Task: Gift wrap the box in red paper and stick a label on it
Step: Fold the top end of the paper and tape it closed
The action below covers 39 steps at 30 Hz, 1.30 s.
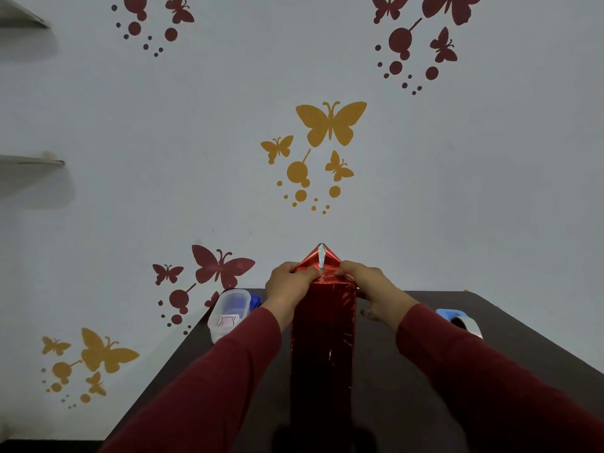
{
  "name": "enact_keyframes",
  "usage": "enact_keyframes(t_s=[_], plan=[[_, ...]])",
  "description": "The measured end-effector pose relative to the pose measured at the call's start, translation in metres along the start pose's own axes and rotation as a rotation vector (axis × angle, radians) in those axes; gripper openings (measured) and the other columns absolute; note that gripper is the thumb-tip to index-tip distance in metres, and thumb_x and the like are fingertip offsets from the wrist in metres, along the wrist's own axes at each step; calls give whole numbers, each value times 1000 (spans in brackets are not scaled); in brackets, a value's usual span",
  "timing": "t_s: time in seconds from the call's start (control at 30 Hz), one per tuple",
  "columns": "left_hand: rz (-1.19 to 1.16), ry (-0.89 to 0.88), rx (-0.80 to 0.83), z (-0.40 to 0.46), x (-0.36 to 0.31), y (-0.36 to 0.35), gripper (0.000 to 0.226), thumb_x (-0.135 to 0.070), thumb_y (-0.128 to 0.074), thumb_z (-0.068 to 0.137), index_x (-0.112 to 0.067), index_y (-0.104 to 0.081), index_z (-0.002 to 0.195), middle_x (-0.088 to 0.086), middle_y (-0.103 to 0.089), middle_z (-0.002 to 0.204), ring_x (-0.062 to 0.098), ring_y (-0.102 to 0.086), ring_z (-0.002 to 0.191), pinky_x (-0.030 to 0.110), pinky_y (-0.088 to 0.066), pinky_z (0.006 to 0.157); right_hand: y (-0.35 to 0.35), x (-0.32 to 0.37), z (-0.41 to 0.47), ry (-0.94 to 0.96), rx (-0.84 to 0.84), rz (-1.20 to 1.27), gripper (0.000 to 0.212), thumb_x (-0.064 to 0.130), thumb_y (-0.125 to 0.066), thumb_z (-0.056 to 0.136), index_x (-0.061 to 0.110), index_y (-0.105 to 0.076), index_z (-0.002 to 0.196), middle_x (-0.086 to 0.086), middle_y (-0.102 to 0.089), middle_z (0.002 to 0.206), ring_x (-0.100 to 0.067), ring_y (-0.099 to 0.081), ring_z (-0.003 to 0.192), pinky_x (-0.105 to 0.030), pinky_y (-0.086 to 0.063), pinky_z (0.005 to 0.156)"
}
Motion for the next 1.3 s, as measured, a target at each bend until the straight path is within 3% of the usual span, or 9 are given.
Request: enact_keyframes(t_s=[0.1, 0.17, 0.27, 0.37, 0.53, 0.7, 0.83, 1.03, 1.3], plan=[[54, -25, -24, -4, -8, 5, 27, -45, -70, 87, -21, -74, 96, -7, -72, 95, 14, -65, 90, 31, -51, 79, -1, -6, 5, -18, 18, 61, 40, 37, -76, 77, 17, -70, 111, 1, -69, 104, -19, -63, 101, -49, -45, 99], [107, -72, -62, -10, -18, 10, 32, -49, -56, 96, -19, -68, 94, -6, -67, 98, 17, -59, 96, 33, -46, 84, 10, -9, 7, 8, -16, 92, 52, 44, -78, 77, 17, -64, 120, -3, -64, 121, -24, -58, 115, -48, -45, 93], [126, -251, -221, -28, -36, 21, 39, -46, -50, 98, -22, -65, 126, -3, -64, 133, 21, -53, 128, 46, -41, 111, 44, -15, 9, 94, -159, 109, 31, 34, -73, 87, 15, -68, 111, -6, -66, 120, -25, -63, 112, -42, -50, 84], [347, -704, -353, -78, -71, 6, 33, -34, -58, 95, -31, -62, 128, -16, -61, 130, 14, -42, 131, 39, -36, 105, 77, -26, -6, 146, -249, 102, 11, 23, -68, 90, 16, -73, 98, -7, -74, 106, -25, -70, 107, -43, -57, 92], [470, -1161, -53, -145, -76, -95, 30, -29, -62, 90, -28, -64, 121, -17, -62, 122, 11, -48, 122, 34, -37, 101, 140, -44, -53, 274, -362, 4, 12, 18, -66, 95, 17, -78, 92, -2, -77, 93, -20, -74, 92, -36, -57, 79], [508, -936, 355, -148, -12, -194, 65, -49, -64, 82, -29, -48, 142, -13, -47, 144, 10, -37, 137, 41, -37, 112, 216, -54, -82, 333, -569, -296, 10, 19, -72, 89, 24, -77, 96, 5, -75, 80, -7, -70, 75, -16, -50, 65], [537, -723, 575, -155, 40, -256, 109, -58, -75, 77, -26, -14, 161, -8, -15, 167, 15, -14, 153, 43, -21, 121, 267, -80, -74, 85, -636, -446, 9, 25, -67, 83, 18, -72, 83, -1, -68, 84, -17, -62, 71, -39, -54, 66], [532, -674, 538, -154, 63, -276, 114, -65, -68, 79, -34, 4, 162, -18, 3, 169, 12, -9, 154, 46, -23, 119, 257, -124, -47, -337, -293, -92, 28, 33, -69, 87, 10, -67, 104, -13, -67, 110, -32, -67, 99, -42, -59, 68], [475, -569, 664, -154, 69, -278, 101, -56, -52, 76, -45, 2, 160, -23, -1, 168, 7, -6, 154, 50, -17, 121, 250, -112, -27, -384, -213, -102, 19, 11, -74, 90, 5, -67, 106, -14, -56, 127, -40, -57, 116, -62, -61, 75]])
Point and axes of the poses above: each hand's wrist, its own z-axis towards the middle knuckle, its own y-axis out of the back of the hand, x = y × z, the point moved 8 cm from there along z, towards the middle knuckle
